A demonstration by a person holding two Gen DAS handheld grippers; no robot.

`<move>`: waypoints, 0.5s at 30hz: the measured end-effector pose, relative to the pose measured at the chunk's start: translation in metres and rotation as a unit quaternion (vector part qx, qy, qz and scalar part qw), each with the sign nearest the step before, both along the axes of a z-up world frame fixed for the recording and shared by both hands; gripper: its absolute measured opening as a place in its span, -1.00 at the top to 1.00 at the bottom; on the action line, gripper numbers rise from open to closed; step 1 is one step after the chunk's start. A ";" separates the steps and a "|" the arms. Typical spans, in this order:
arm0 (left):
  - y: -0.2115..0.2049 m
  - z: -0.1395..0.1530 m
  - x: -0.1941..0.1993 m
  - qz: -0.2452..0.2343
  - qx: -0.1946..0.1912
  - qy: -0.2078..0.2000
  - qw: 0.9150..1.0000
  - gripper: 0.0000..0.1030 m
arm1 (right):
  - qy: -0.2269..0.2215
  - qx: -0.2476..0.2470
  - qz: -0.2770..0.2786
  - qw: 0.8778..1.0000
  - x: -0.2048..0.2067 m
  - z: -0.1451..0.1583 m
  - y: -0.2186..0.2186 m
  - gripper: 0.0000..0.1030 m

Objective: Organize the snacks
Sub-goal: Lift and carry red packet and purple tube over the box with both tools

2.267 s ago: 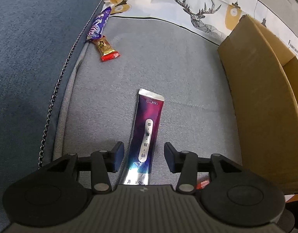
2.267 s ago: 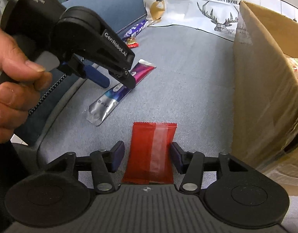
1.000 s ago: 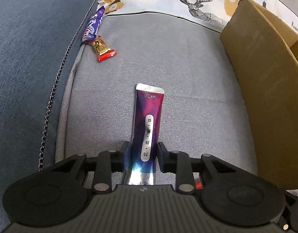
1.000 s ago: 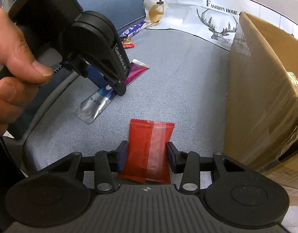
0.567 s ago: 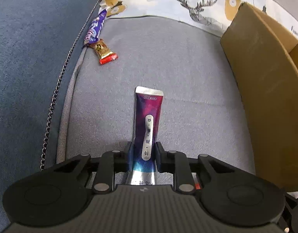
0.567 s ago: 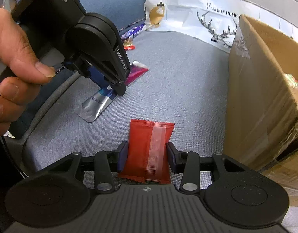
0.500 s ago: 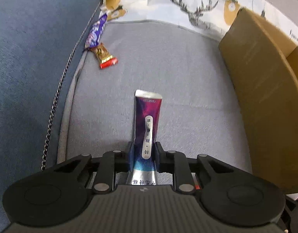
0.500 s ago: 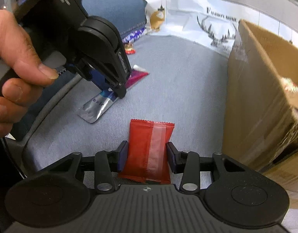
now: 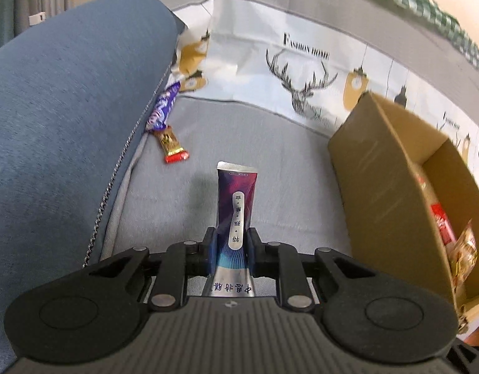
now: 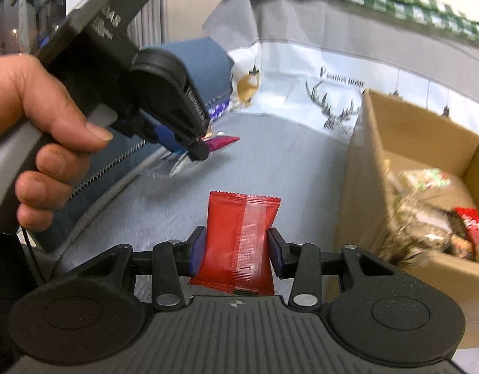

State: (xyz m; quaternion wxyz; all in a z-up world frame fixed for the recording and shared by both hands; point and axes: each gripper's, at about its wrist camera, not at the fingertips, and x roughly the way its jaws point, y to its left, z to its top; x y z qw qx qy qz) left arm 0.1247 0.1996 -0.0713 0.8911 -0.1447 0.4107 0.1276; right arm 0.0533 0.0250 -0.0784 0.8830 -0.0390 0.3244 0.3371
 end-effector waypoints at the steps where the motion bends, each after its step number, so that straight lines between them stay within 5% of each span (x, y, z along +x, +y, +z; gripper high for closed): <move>1: 0.002 0.002 -0.001 0.004 -0.002 -0.005 1.000 0.59 | -0.004 0.005 -0.002 1.000 0.000 0.004 -0.005 0.15; 15: 0.009 0.012 0.005 0.044 -0.005 -0.038 0.998 0.59 | -0.106 0.093 -0.055 0.988 0.042 0.093 -0.081 0.15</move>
